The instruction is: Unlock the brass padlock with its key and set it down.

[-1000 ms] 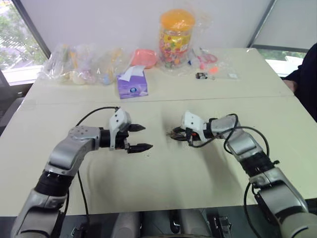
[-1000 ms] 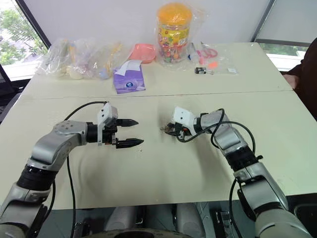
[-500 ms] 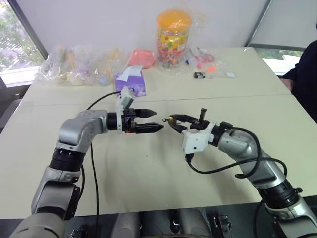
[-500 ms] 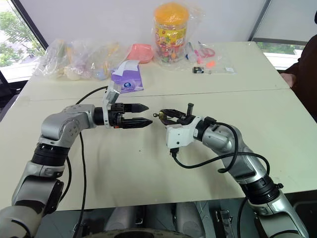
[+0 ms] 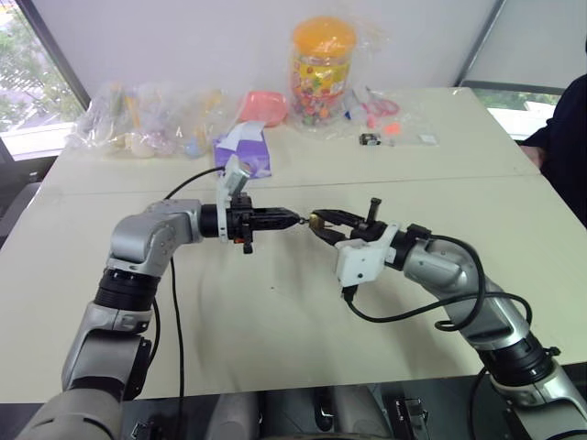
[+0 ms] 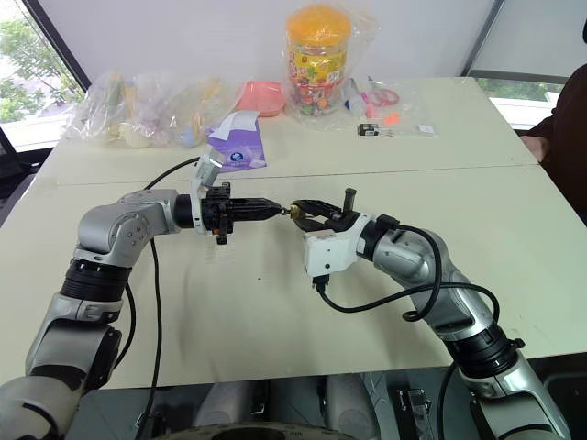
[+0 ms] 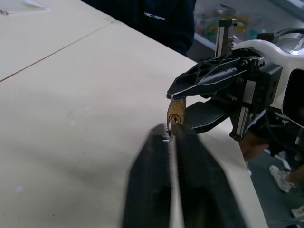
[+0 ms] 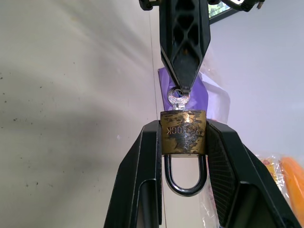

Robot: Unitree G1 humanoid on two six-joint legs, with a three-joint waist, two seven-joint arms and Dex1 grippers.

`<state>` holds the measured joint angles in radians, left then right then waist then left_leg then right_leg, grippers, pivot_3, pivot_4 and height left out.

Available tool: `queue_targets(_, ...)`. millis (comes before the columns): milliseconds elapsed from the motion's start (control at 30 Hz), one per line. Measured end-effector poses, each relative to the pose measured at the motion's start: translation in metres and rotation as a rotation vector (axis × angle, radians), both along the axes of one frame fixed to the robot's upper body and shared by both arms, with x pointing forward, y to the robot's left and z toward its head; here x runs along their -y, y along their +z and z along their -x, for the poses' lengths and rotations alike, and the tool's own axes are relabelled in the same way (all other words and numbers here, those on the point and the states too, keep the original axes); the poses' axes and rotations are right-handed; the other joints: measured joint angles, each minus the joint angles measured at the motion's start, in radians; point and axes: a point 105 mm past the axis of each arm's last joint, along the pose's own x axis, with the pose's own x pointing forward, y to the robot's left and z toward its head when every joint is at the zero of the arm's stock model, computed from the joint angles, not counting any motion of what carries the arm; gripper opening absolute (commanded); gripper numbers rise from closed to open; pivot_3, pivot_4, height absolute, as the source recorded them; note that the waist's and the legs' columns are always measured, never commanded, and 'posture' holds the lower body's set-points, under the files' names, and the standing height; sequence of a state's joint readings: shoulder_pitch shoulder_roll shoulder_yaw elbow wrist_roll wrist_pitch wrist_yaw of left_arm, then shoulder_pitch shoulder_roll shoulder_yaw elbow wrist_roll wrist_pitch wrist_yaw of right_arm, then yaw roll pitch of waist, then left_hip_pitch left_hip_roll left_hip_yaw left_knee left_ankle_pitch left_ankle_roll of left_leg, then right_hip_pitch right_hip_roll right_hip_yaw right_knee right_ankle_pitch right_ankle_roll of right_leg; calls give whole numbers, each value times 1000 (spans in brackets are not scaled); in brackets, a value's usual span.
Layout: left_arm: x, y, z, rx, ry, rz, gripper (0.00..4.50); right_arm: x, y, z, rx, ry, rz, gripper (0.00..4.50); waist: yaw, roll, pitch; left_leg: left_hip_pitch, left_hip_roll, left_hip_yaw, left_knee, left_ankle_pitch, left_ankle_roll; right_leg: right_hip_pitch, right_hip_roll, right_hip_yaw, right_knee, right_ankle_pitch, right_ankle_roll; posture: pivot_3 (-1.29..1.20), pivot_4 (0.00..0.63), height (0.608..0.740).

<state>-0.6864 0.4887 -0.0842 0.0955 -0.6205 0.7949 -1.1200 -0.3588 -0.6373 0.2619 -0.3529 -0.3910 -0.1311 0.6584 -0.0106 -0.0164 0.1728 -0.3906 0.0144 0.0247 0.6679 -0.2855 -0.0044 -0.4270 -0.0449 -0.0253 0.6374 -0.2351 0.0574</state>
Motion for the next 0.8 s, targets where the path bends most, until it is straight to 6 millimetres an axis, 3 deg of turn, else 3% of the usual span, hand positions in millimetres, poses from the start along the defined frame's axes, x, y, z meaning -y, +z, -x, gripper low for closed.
queue_targets(800,6,1,2,21,-24,12,49,-2,3,2,-4,6,15,716,0,0,0,0,0,0,0,0,0,0,0,0,0,0,0,0,150,737)
